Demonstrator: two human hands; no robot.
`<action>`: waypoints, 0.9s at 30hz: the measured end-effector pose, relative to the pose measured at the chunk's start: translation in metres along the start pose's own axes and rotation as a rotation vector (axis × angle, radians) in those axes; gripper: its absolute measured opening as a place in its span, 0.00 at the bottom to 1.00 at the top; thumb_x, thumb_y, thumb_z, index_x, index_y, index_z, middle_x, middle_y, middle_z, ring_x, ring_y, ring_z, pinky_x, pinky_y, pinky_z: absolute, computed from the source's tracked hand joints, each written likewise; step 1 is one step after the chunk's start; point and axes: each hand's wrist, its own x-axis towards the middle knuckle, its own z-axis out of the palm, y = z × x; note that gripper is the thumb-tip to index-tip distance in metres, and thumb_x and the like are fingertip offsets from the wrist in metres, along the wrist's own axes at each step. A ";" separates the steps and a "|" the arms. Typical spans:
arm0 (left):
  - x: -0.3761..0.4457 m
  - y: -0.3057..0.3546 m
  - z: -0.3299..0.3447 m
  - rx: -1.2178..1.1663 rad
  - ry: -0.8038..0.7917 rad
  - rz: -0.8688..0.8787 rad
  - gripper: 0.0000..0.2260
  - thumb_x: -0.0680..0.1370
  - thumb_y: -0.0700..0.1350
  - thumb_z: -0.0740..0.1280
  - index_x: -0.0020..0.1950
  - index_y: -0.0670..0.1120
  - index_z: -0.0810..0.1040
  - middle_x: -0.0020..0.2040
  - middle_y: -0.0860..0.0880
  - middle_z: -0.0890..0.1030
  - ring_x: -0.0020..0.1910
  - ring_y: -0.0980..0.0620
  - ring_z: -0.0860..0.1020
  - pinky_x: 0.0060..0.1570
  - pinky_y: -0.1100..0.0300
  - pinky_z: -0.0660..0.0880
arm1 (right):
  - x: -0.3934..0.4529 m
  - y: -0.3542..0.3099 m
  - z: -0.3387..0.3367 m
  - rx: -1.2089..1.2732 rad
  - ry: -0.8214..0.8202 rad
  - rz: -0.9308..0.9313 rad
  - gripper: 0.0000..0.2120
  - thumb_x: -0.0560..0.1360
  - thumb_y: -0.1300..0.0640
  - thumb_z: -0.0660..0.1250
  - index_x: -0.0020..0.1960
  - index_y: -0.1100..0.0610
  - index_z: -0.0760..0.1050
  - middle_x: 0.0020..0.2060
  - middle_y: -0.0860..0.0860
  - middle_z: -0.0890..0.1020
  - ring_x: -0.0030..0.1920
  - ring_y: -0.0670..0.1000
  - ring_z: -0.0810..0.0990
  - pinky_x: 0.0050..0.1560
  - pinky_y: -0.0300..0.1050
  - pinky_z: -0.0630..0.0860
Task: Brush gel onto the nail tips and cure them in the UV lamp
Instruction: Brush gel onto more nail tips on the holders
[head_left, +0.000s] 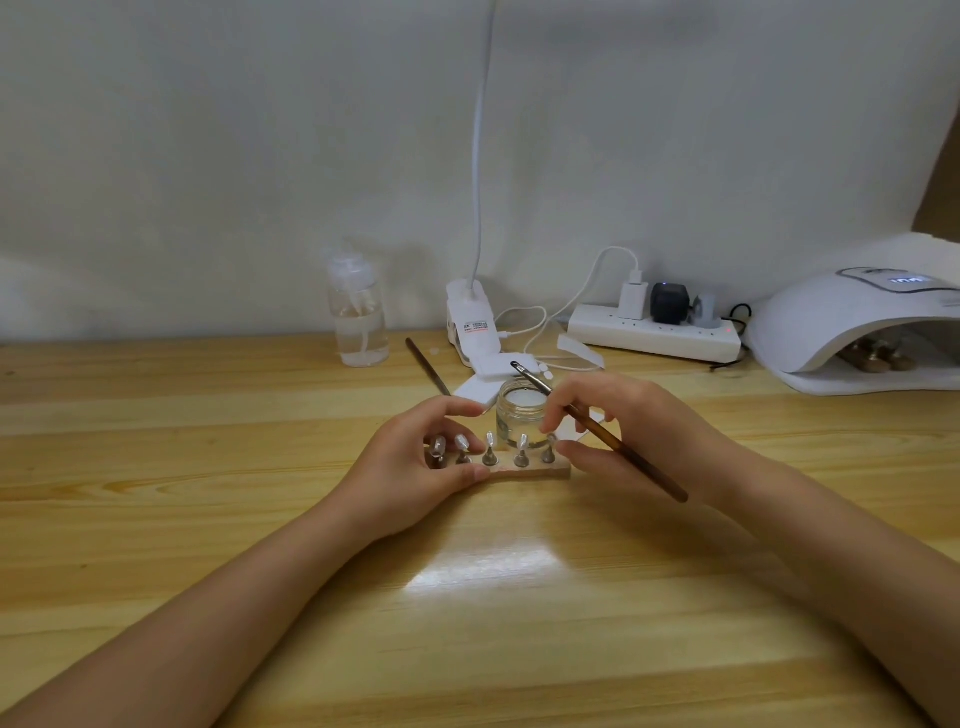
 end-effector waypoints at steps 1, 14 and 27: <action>0.000 0.000 0.000 -0.002 0.004 -0.003 0.20 0.68 0.39 0.74 0.50 0.60 0.72 0.41 0.56 0.81 0.41 0.69 0.74 0.42 0.78 0.66 | 0.000 0.000 0.000 0.003 0.003 0.003 0.11 0.69 0.62 0.73 0.46 0.51 0.76 0.40 0.44 0.79 0.39 0.43 0.76 0.41 0.38 0.75; -0.006 0.013 0.003 0.075 0.140 0.149 0.17 0.65 0.62 0.72 0.52 0.62 0.74 0.50 0.59 0.74 0.52 0.63 0.72 0.60 0.48 0.67 | 0.008 -0.021 -0.001 0.277 0.154 0.025 0.10 0.68 0.66 0.73 0.46 0.60 0.75 0.38 0.40 0.77 0.37 0.42 0.76 0.34 0.41 0.75; -0.007 0.018 0.004 0.004 0.162 0.272 0.10 0.66 0.50 0.71 0.47 0.53 0.81 0.43 0.56 0.82 0.46 0.58 0.77 0.52 0.41 0.69 | 0.012 -0.033 0.013 0.315 0.185 0.022 0.09 0.68 0.66 0.73 0.45 0.61 0.75 0.38 0.39 0.77 0.36 0.41 0.76 0.33 0.44 0.75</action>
